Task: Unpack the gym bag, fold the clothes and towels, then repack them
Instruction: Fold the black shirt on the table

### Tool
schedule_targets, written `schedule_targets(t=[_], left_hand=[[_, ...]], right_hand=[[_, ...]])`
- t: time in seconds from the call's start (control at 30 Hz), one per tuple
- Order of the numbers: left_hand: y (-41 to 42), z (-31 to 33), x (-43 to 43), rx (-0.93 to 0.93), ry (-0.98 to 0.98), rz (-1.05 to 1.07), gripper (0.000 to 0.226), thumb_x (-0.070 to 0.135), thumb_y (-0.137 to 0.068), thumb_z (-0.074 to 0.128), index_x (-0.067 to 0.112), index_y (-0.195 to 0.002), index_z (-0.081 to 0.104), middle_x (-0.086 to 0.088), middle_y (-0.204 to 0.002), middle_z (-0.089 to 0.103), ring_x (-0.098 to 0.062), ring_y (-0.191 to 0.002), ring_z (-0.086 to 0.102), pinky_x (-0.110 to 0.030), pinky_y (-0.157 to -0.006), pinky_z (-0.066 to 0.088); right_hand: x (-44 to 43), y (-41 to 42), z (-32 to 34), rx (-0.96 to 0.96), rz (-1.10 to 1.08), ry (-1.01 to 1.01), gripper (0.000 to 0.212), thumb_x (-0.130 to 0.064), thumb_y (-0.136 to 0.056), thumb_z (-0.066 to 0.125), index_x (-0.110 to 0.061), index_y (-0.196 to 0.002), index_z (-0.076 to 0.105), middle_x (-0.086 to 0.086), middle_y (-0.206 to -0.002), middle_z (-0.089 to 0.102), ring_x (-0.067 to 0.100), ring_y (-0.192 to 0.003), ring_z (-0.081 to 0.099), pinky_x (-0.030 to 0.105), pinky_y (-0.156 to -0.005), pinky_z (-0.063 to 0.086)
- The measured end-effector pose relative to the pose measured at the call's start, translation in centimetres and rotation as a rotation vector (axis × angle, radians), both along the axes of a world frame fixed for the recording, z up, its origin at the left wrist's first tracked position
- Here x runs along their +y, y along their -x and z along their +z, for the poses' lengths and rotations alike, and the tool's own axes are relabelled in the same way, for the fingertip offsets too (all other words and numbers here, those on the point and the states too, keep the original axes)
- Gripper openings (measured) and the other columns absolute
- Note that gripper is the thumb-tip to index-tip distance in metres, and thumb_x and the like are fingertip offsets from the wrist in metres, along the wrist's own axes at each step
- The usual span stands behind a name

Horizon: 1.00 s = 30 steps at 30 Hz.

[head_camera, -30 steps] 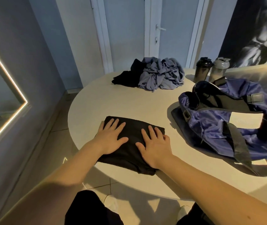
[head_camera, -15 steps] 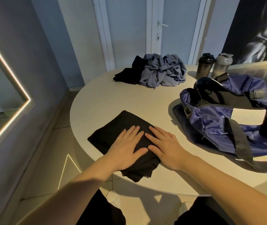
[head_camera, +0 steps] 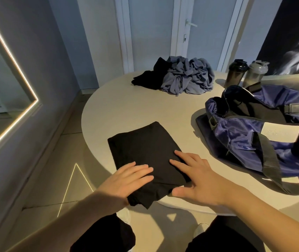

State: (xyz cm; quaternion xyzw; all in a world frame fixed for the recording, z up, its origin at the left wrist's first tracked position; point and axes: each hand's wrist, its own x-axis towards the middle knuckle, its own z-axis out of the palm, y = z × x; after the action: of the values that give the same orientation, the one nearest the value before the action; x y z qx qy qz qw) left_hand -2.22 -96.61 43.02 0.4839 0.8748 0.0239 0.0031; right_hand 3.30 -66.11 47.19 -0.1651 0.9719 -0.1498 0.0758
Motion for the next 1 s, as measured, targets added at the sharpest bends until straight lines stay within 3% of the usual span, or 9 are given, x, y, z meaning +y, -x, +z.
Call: schedule_targets(t=[0.13,0.23,0.4,0.47,0.53,0.6,0.7,0.8,1.0], left_hand=[[-0.1,-0.1,-1.4,0.018,-0.305,-0.090,0.075,-0.007,-0.071,0.057,0.018,-0.141,0.058,0.007,-0.155,0.046,-0.012,-0.149,0.034,-0.031,-0.125,0.022],[-0.6,0.9,-1.6,-0.034,-0.511,-0.011,0.058,-0.009,-0.075,0.060,0.020,-0.123,0.071,0.013,-0.135,0.062,-0.010,-0.133,0.052,-0.030,-0.107,0.047],[-1.3,3.7,-0.1,-0.380,-0.744,0.432,0.029,0.014,-0.094,0.069,0.040,-0.105,0.071,0.024,-0.102,0.068,0.002,-0.106,0.063,-0.015,-0.090,0.049],[-0.9,4.3,0.7,-0.529,-0.824,0.581,0.015,0.024,-0.094,0.070,0.037,-0.100,0.072,0.019,-0.095,0.072,-0.001,-0.096,0.067,-0.020,-0.086,0.054],[-0.2,4.9,1.5,-0.608,-0.904,0.645,0.009,0.035,-0.094,0.067,0.030,-0.100,0.073,0.011,-0.091,0.074,-0.007,-0.092,0.071,-0.027,-0.085,0.058],[0.7,5.7,1.8,-0.633,-0.978,0.694,0.008,0.041,-0.095,0.064,0.036,-0.097,0.069,0.013,-0.091,0.074,-0.005,-0.092,0.070,-0.020,-0.080,0.057],[2.5,6.5,1.7,-0.632,-1.034,0.777,0.008,0.045,-0.097,0.061,0.038,-0.096,0.065,0.015,-0.095,0.071,-0.003,-0.092,0.067,-0.015,-0.072,0.050],[4.7,6.1,1.3,-0.642,-1.039,0.867,0.020,0.049,-0.098,0.057,0.032,-0.106,0.064,0.011,-0.102,0.069,-0.008,-0.095,0.065,-0.022,-0.076,0.051],[7.8,4.3,0.7,-0.503,-0.905,0.967,0.030,0.050,-0.098,0.057,0.022,-0.093,0.069,0.002,-0.088,0.070,-0.017,-0.085,0.067,-0.038,-0.079,0.057]], right_hand=[[0.7,-1.8,0.0,0.007,0.083,0.007,0.107,-0.088,-0.072,0.058,-0.048,-0.158,0.009,-0.024,-0.163,-0.011,0.008,-0.148,-0.005,0.035,-0.121,0.012],[1.2,-2.1,-0.6,0.024,0.143,0.082,0.101,-0.078,-0.073,0.069,-0.047,-0.156,0.020,-0.028,-0.161,-0.003,0.002,-0.147,-0.003,0.033,-0.119,0.011],[1.0,-1.9,-0.6,0.101,0.135,0.280,0.073,-0.052,-0.080,0.078,-0.041,-0.146,0.047,-0.035,-0.155,0.025,0.001,-0.151,0.007,0.030,-0.119,0.014],[0.4,-1.3,-0.5,0.151,0.098,0.372,0.056,-0.039,-0.086,0.078,-0.037,-0.138,0.058,-0.035,-0.147,0.041,-0.001,-0.148,0.021,0.028,-0.118,0.021],[-0.5,-0.2,-0.1,0.178,0.048,0.547,0.034,-0.030,-0.092,0.074,-0.033,-0.125,0.069,-0.028,-0.130,0.061,0.002,-0.135,0.045,0.026,-0.110,0.035],[-1.2,1.4,0.8,0.139,-0.052,0.730,0.018,-0.020,-0.095,0.069,-0.027,-0.111,0.074,-0.014,-0.110,0.072,0.009,-0.109,0.063,0.026,-0.094,0.046],[-2.1,5.2,2.3,0.154,-0.215,0.822,0.005,-0.020,-0.097,0.066,-0.019,-0.099,0.070,-0.005,-0.089,0.071,0.017,-0.085,0.065,0.038,-0.077,0.052],[-3.1,9.3,3.4,0.196,-0.293,0.740,0.018,-0.029,-0.098,0.063,-0.016,-0.087,0.061,-0.004,-0.074,0.062,0.013,-0.070,0.054,0.035,-0.067,0.045],[-4.7,15.0,2.5,0.054,-0.439,0.522,0.028,-0.036,-0.100,0.058,-0.009,-0.097,0.064,0.008,-0.090,0.068,0.024,-0.085,0.063,0.039,-0.078,0.051]])
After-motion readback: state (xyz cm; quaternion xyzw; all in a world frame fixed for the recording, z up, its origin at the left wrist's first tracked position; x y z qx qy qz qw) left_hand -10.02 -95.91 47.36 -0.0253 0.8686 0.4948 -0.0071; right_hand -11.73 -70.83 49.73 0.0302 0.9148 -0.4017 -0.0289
